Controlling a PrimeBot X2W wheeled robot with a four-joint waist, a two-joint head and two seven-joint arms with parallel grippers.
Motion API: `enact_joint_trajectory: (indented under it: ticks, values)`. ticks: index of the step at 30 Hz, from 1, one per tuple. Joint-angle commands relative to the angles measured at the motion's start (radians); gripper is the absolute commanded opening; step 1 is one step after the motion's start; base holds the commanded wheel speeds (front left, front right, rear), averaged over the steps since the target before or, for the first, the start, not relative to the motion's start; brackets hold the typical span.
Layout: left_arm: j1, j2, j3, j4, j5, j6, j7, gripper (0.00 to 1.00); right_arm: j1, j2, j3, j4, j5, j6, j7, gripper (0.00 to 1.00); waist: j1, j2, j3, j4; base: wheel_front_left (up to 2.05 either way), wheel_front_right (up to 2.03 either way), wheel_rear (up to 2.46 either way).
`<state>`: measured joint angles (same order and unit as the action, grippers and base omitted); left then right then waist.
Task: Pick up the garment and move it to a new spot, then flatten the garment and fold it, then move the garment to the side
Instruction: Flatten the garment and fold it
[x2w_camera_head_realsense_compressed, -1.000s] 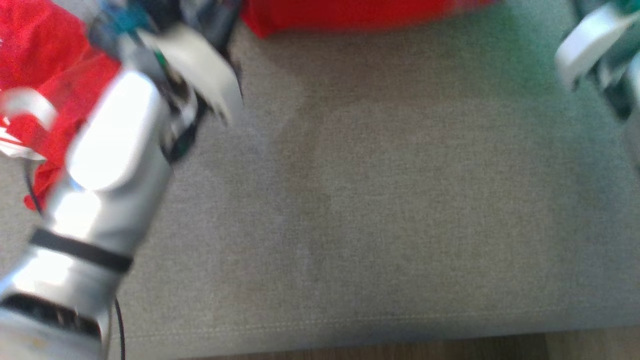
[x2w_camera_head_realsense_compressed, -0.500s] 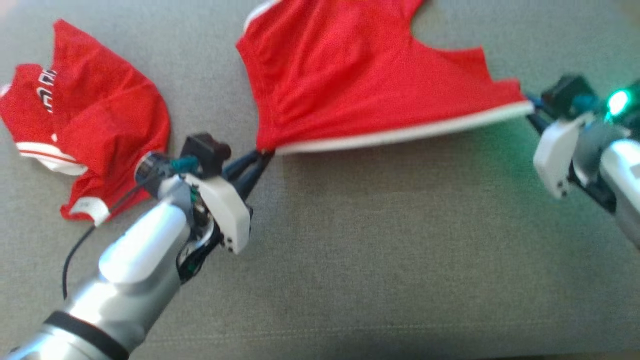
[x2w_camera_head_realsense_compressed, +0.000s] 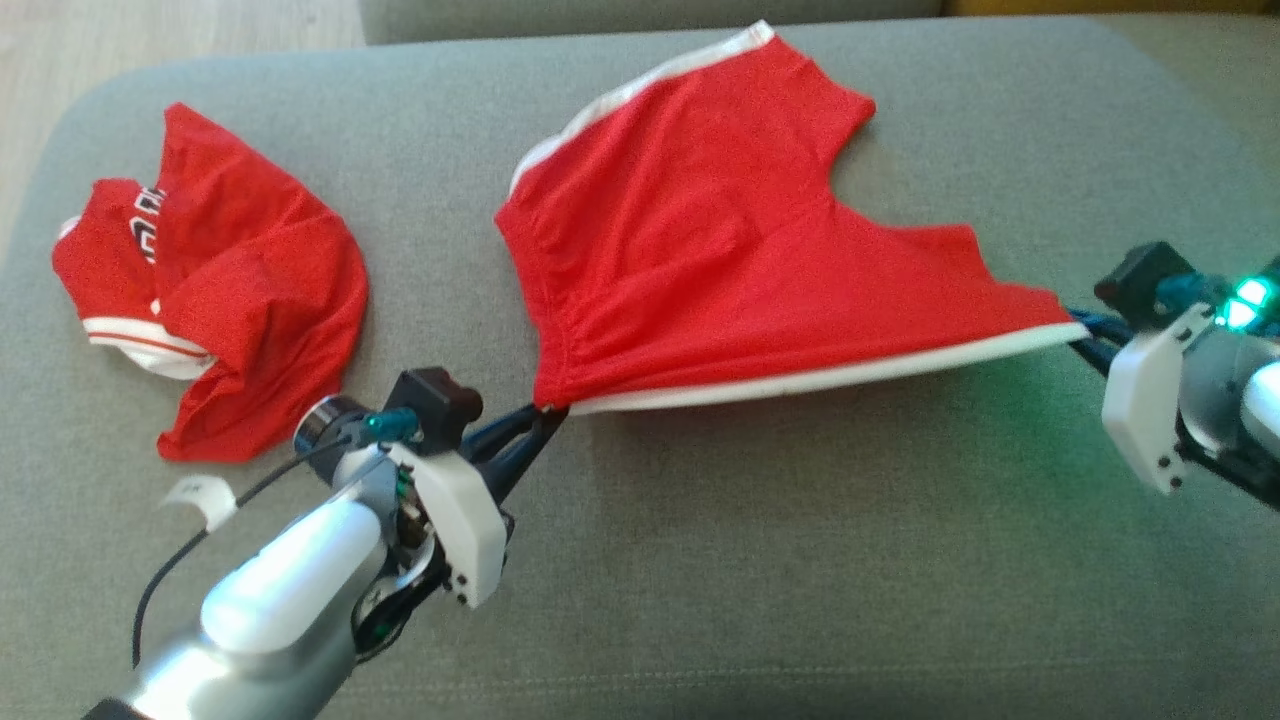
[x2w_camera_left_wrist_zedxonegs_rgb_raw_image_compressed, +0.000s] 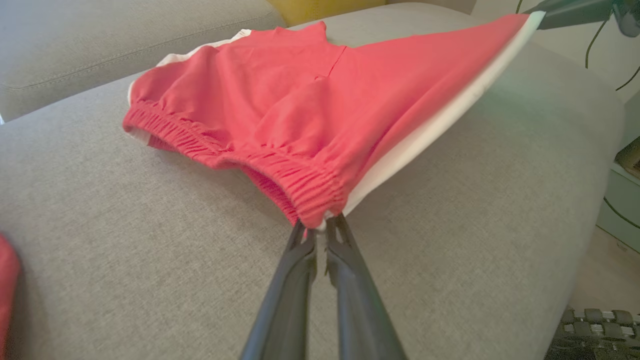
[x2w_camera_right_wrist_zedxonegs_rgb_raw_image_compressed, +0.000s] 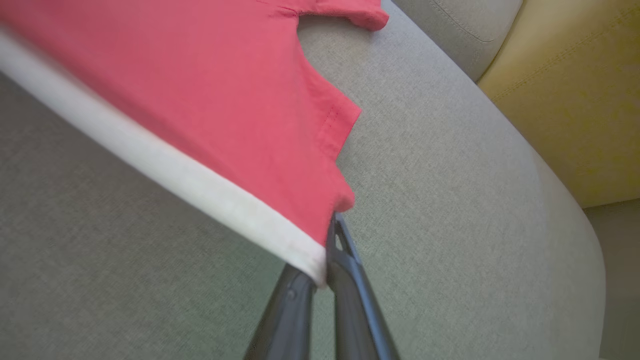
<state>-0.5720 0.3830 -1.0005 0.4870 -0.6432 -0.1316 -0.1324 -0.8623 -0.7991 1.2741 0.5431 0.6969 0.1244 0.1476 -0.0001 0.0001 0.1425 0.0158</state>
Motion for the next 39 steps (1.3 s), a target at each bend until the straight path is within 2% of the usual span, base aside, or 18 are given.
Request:
enact_joint_trajectory:
  ticks: [1, 14, 27, 31, 39]
  values:
    - [-0.017, 0.064, 0.034, -0.027, -0.012, 0.012, 0.006, 0.00, 0.046, -0.068, -0.005, -0.013, 0.022, 0.006, 0.018, 0.00, 0.0001, -0.0001, -0.015, -0.003, 0.00, 0.00, 0.00]
    - [0.096, 0.131, -0.026, -0.173, -0.032, 0.021, 0.090, 0.00, 0.165, -0.221, 0.005, -0.196, 0.184, 0.006, 0.195, 0.00, 0.0001, -0.0001, -0.067, -0.015, 0.00, 0.00, 0.00]
    - [0.188, 0.224, -0.099, -0.398, -0.046, 0.018, 0.170, 0.00, 0.218, -0.383, 0.003, -0.392, 0.243, 0.006, 0.315, 0.00, 0.0001, -0.0001, -0.082, -0.023, 0.00, 0.00, 0.00]
    - [0.172, 0.233, -0.087, -0.434, -0.037, 0.033, 0.168, 0.00, 0.191, -0.396, -0.033, -0.409, 0.246, 0.006, 0.309, 0.00, 0.0001, -0.0001, -0.067, -0.019, 0.00, 0.00, 0.00]
    - [0.107, 0.231, -0.036, -0.456, -0.028, 0.056, 0.140, 0.00, 0.122, -0.359, -0.112, -0.402, 0.227, 0.006, 0.283, 0.00, 0.0001, -0.0001, -0.026, 0.012, 0.00, 0.00, 0.00]
